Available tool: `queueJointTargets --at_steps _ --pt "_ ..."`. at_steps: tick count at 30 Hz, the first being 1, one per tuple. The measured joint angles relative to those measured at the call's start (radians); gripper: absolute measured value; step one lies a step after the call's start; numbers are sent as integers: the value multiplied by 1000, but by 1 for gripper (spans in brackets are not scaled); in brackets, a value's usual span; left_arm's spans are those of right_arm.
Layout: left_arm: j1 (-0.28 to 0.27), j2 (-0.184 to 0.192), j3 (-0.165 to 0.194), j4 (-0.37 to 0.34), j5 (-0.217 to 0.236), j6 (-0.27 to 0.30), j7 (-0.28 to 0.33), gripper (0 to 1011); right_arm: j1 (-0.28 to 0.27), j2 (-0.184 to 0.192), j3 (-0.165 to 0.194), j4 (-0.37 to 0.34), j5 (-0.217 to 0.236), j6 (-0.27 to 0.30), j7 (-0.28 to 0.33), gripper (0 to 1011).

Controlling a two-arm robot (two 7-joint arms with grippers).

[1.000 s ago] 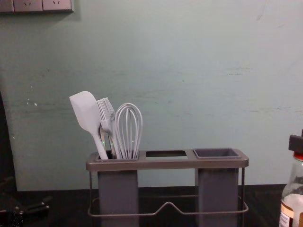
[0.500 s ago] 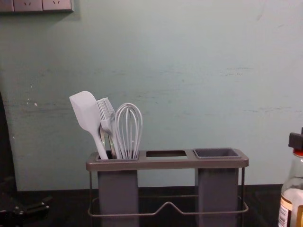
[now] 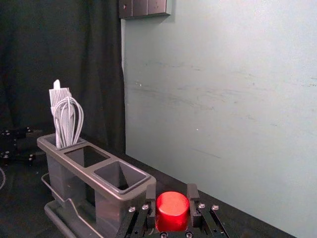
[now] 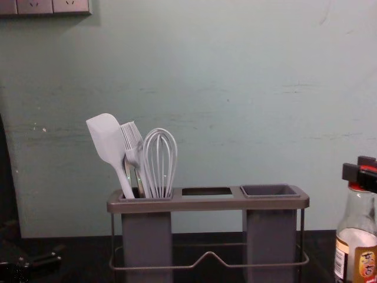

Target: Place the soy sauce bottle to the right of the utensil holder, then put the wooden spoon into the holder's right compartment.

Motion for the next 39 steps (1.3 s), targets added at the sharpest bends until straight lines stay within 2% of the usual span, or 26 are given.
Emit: queueJointTargets --at_steps 14,39 --pt "0 0 0 0 0 0 0 1005 89 -37 -43 83 -27 5 8 381" --pt "0 0 0 0 0 0 0 1005 150 -80 -78 178 -43 -20 24 381"
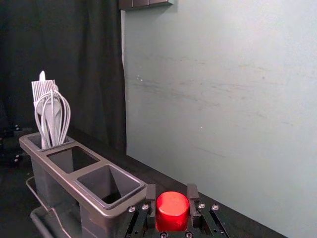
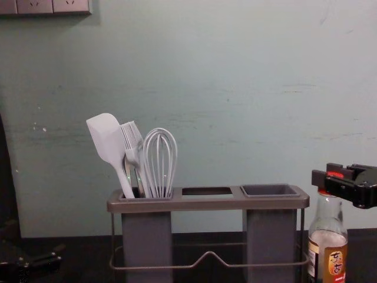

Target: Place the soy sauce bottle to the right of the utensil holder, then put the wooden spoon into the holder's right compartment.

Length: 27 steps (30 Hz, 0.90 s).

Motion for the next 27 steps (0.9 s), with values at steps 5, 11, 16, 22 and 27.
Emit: queueJointTargets --at_steps 5,11,16,22,27 --pt "0 0 0 0 0 0 0 1005 6 -6 -3 10 -2 -1 0 381" --pt "0 0 0 0 0 0 0 1005 14 -12 -6 22 0 -5 7 381" --pt "0 0 0 0 0 0 0 1005 17 -13 -7 23 2 -8 9 414" --pt "0 0 0 0 0 0 0 1005 9 -8 0 2 3 -6 5 609" --pt "0 0 0 0 0 0 0 1005 -6 1 12 -31 11 -5 -4 777"
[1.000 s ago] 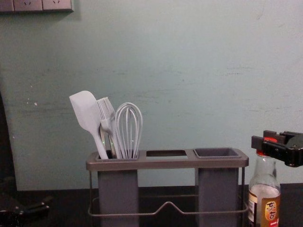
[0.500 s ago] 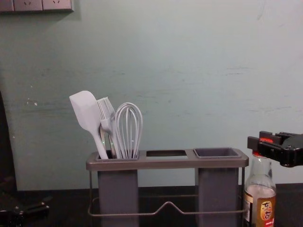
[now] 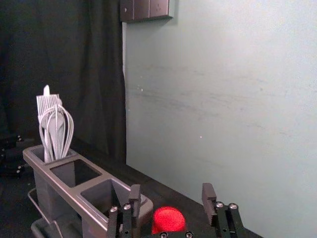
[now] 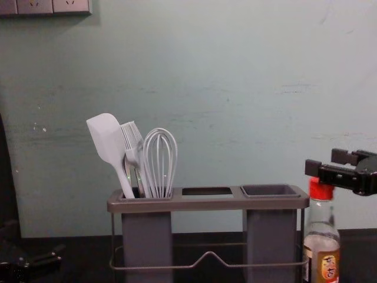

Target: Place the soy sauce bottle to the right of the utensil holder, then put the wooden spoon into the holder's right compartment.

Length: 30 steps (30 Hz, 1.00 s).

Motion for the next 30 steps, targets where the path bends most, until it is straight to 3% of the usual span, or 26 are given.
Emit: queueJointTargets --at_steps 9,22,30 --pt "0 0 0 0 0 0 0 1005 -36 15 18 -65 8 3 -18 1004" --pt "0 0 0 0 0 0 0 1005 -98 29 42 -151 20 19 -45 1004" --pt "0 0 0 0 0 0 0 1005 -108 37 39 -166 10 9 -43 1004"
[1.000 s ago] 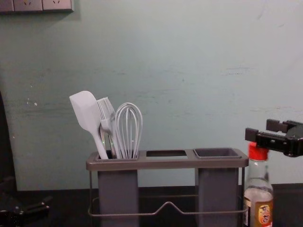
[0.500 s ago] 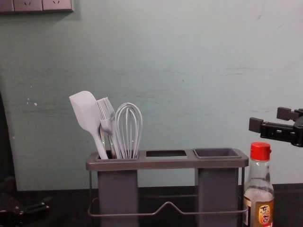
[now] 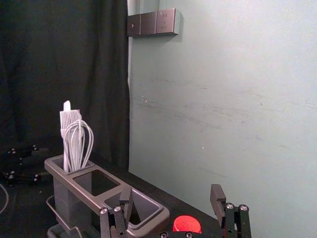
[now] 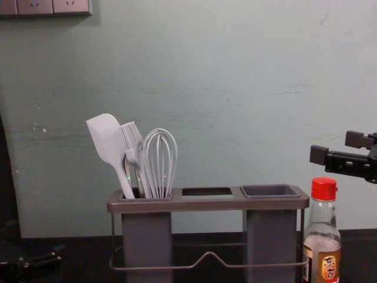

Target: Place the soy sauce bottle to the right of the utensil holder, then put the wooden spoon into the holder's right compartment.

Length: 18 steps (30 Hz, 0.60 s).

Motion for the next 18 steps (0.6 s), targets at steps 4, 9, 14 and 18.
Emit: queueJointTargets --at_steps 4,9,14,18 --pt "0 0 0 0 0 0 0 1005 0 0 0 0 0 0 0 1004" --pt "0 0 0 0 0 0 0 1005 1 -2 0 1 2 1 0 1004" --pt "0 0 0 0 0 0 0 1005 1 -2 1 1 2 2 0 1004" --pt "0 0 0 0 0 0 0 1005 1 -2 1 2 3 2 0 1004"
